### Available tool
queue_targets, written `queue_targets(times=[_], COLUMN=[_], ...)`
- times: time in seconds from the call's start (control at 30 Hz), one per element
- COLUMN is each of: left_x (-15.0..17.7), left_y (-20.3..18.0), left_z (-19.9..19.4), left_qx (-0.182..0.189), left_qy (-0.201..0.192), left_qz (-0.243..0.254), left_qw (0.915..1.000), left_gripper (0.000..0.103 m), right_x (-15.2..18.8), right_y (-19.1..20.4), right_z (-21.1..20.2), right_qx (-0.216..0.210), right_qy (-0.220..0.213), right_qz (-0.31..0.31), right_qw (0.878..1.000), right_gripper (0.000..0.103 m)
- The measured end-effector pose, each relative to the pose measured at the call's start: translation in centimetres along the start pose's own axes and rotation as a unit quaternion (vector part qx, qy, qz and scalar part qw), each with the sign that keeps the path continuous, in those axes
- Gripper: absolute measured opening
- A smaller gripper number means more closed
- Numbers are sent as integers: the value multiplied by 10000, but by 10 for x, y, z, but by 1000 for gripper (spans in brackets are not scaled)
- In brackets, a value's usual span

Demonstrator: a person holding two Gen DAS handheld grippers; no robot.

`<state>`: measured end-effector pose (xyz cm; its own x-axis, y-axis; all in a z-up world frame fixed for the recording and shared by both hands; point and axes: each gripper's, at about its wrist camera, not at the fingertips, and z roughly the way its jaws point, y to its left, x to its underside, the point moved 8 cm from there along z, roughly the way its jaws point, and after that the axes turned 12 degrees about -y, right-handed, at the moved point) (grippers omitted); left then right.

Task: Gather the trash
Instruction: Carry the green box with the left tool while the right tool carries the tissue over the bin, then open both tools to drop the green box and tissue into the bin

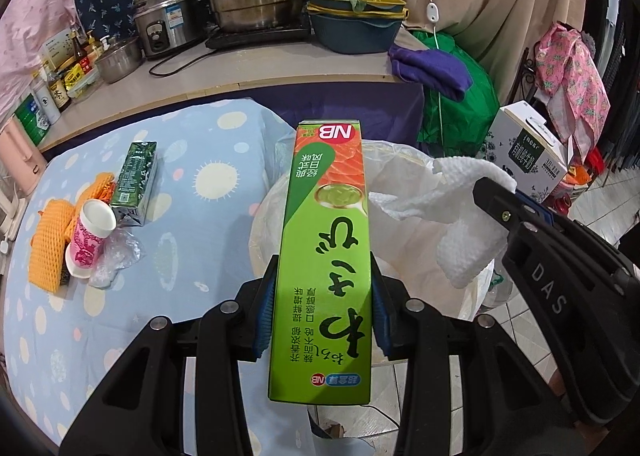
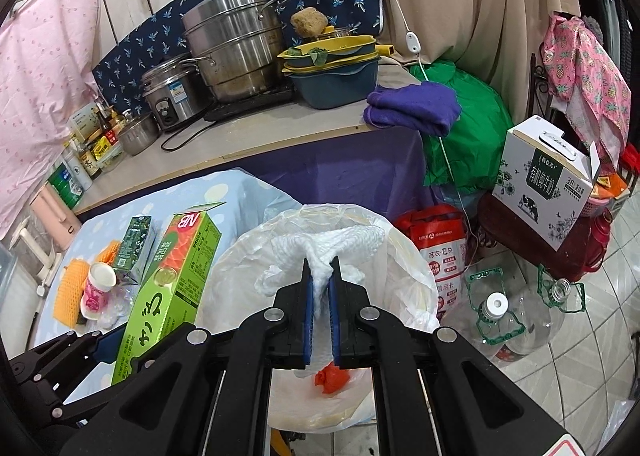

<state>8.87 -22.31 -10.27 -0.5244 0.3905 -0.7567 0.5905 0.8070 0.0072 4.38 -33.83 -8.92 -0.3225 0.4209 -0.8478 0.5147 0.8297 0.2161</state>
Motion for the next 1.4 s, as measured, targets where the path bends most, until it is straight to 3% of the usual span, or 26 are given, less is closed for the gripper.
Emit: queue_targets(times=[0.13, 0.23, 0.27, 0.97, 1.4], left_x=[1, -1, -2, -4, 5], left_y=[0, 2, 3, 22, 72], left_z=[3, 2, 1, -13, -32], left_qx=[-37, -93, -117, -244, -534], left_qy=[0, -58, -97, -183, -281], left_qz=[20, 5, -5, -175, -561], left_qw=[10000, 9999, 9999, 9994, 9966], left_gripper=[42, 60, 62, 63, 72], right_x=[-1, -3, -4, -8, -1], right_y=[-1, -1, -1, 22, 65], right_z=[0, -1, -2, -18, -26], right_qx=[31, 40, 39, -86, -337], right_qy=[-48, -101, -121, -223, -181], right_qz=[45, 72, 80, -8, -214], right_qw=[10000, 9999, 9999, 9997, 9990], right_gripper=[16, 28, 32, 46, 53])
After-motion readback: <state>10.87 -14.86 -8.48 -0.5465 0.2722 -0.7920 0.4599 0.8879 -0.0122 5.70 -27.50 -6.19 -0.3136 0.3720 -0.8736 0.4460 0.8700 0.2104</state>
